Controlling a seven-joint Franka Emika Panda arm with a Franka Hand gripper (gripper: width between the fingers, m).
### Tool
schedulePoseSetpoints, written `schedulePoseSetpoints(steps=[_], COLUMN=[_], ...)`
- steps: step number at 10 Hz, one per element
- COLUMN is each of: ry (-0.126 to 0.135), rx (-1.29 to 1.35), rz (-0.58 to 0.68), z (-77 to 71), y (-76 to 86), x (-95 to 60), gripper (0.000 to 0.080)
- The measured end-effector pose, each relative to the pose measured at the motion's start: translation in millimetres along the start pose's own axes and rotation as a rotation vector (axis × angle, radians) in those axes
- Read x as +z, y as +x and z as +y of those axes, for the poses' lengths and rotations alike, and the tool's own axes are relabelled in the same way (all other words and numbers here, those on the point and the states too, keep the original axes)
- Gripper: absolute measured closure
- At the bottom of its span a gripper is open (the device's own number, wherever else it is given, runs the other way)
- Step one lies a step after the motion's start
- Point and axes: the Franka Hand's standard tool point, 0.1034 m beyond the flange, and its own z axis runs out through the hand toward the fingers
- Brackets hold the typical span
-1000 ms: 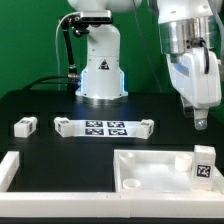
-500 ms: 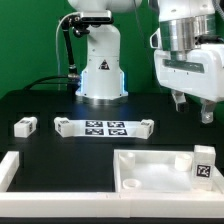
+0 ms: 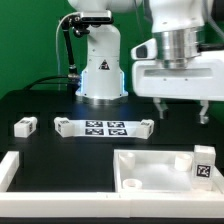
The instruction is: Assemble square table
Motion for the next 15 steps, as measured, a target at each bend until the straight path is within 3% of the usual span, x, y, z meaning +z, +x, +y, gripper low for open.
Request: schedulePoseSetpoints(steps=[1, 2, 6, 8, 9, 11, 13, 15], ry=[-0.002, -0.014, -0.023, 0.011, 0.003, -0.089, -0.097, -0.116], rx=[-0.084, -0.110, -0.108, -0.054, -0.050, -0.087, -0.080, -0.094], rz=[-0.024, -0.025, -0.080, -0.356, -0.404, -0.440, -0.583, -0.696], z=[23.9, 31.2, 36.8, 75.4, 84.7, 87.3, 93.5, 107.0], y=[-4.4, -5.9, -7.8, -31.1, -37.0, -53.6, -56.3, -63.6], x=[6.1, 10.3, 10.5, 14.6, 16.7, 22.9, 21.9, 37.6], gripper=[0.0151, 0.0151, 0.0151, 0.0151, 0.0151, 0.0151, 0.0151, 0.0151])
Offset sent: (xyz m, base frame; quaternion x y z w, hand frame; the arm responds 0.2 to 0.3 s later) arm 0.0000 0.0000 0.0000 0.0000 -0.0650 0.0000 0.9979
